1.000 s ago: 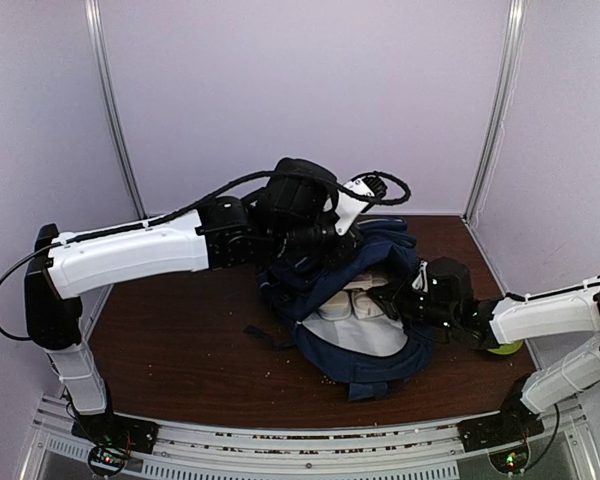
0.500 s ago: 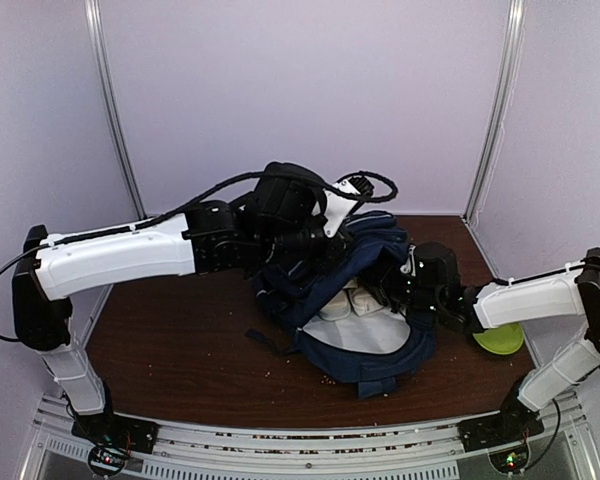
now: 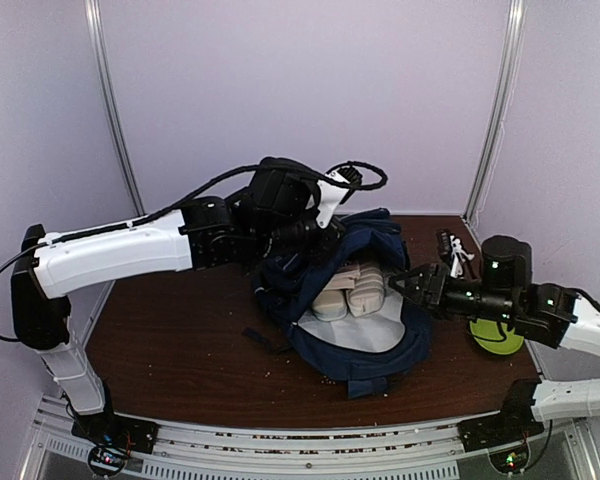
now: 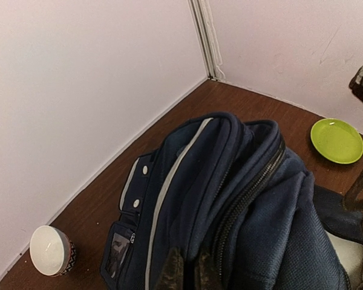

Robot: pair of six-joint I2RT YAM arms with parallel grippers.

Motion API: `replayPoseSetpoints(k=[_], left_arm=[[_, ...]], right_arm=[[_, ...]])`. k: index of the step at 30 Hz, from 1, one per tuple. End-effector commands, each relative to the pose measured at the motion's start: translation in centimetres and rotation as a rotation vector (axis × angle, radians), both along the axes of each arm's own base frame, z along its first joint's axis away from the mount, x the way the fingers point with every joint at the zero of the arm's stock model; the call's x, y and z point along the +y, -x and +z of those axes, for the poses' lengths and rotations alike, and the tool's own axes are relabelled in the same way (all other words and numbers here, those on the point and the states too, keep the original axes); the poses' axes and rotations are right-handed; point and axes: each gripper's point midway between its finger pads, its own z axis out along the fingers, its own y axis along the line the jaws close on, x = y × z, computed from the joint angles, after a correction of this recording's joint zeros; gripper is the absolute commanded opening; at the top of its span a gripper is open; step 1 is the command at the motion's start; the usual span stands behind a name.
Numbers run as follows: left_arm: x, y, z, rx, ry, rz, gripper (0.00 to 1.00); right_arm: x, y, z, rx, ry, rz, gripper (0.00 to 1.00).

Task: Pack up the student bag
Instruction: Place the book in the student bag, then adjust the student bag at the center of the board.

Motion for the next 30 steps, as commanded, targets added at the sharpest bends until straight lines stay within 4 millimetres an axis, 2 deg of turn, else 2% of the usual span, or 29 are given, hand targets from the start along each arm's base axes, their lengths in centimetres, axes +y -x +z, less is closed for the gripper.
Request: replayPoseSetpoints(k=[1,3,6,13,17,19,21,25,26,30], left_arm=[[1.1,-0.9,5.9,-0.057,0.213,0.05,0.0],[1.1,-0.5,5.2,-0.037,0.221,0.041,0.0],[1.3,0.0,4.8,-0.014,0.231,0.026,0.0],[2.1,1.9,4.6,0.002,0.23,0.004,0.0],[3.1,2.6,4.6,0.007,0.241,0.02,0.0],[3.6,2.8,4.3,0.02,0.25,0.028,0.0],[4.3,3.1,3.9,0.034,0.267,0.045,0.0],[6.1,4.5,4.6,0.003,0.341,0.109,0.0],[6.4,5.0,4.9,-0.002,0.35,0.117,0.0],[8.3,5.9,6.2,-0.025,0.371,0.172,0.0]], right_arm=[[-7.6,0.0,-5.0,0.005,0.311,-0.236,0.62],[-9.2,-0.3,-6.1,0.003,0.312,-0.314,0.68],[-9.3,-1.1,-7.5,0.009,0.298,-0.346,0.73],[-7.3,-4.3,-8.1,-0.005,0.308,-0.344,0.75],[-4.1,-4.9,-9.9,0.071,0.293,-0.225,0.71],[-3.1,-5.0,-10.8,0.094,0.277,-0.188,0.61],[-2.3,-5.2,-10.7,0.08,0.246,-0.166,0.44],[-1.2,-5.8,-9.3,0.035,0.264,-0.118,0.05],[-1.0,-5.8,-8.8,0.019,0.291,-0.095,0.0],[1.3,-5.9,-5.4,-0.056,0.275,0.018,0.0]])
